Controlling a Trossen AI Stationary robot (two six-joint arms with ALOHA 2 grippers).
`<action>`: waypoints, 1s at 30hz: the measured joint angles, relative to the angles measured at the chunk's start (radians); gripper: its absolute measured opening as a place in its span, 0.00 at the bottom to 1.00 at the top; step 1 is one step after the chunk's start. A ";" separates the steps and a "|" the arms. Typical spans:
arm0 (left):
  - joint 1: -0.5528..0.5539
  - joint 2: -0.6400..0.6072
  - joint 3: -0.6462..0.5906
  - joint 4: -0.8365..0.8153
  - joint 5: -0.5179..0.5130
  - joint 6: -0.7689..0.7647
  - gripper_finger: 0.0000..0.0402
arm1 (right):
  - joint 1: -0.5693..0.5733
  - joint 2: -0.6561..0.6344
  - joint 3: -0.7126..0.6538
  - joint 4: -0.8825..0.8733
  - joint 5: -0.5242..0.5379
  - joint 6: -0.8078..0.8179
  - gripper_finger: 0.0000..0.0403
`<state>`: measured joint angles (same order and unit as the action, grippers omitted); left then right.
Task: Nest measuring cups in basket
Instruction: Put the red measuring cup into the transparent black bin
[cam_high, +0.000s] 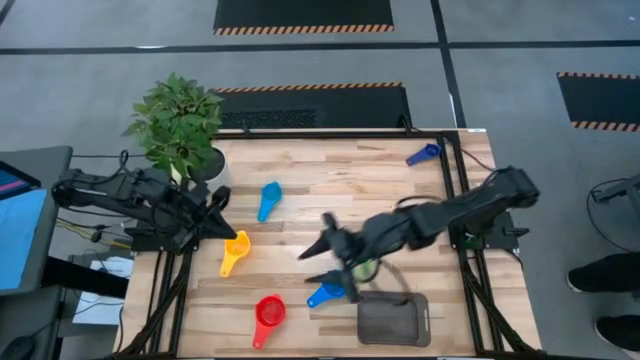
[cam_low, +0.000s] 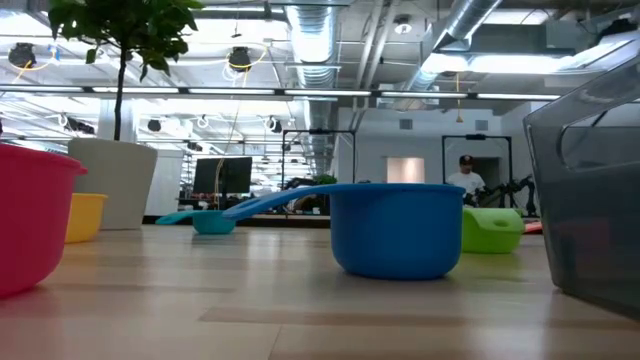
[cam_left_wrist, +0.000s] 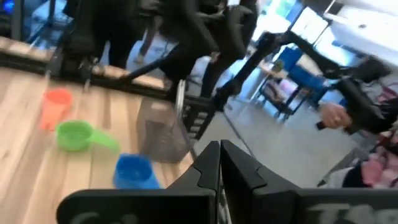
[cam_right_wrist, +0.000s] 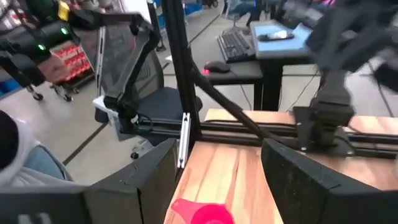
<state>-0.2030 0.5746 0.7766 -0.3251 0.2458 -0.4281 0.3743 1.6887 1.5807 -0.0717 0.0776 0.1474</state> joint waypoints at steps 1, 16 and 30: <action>-0.001 -0.002 0.002 -0.013 -0.015 -0.003 0.00 | 0.001 0.039 0.032 -0.002 0.000 0.000 0.64; -0.001 0.004 0.001 -0.177 -0.180 -0.029 0.00 | -0.005 0.398 0.406 -0.097 -0.079 -0.137 0.64; -0.194 0.211 0.001 -0.348 -0.226 -0.328 0.00 | -0.027 0.333 0.422 -0.713 -0.074 0.314 0.64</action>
<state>-0.3973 0.7856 0.7773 -0.6733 0.0200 -0.7559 0.3470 2.0215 2.0028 -0.7842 0.0034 0.4615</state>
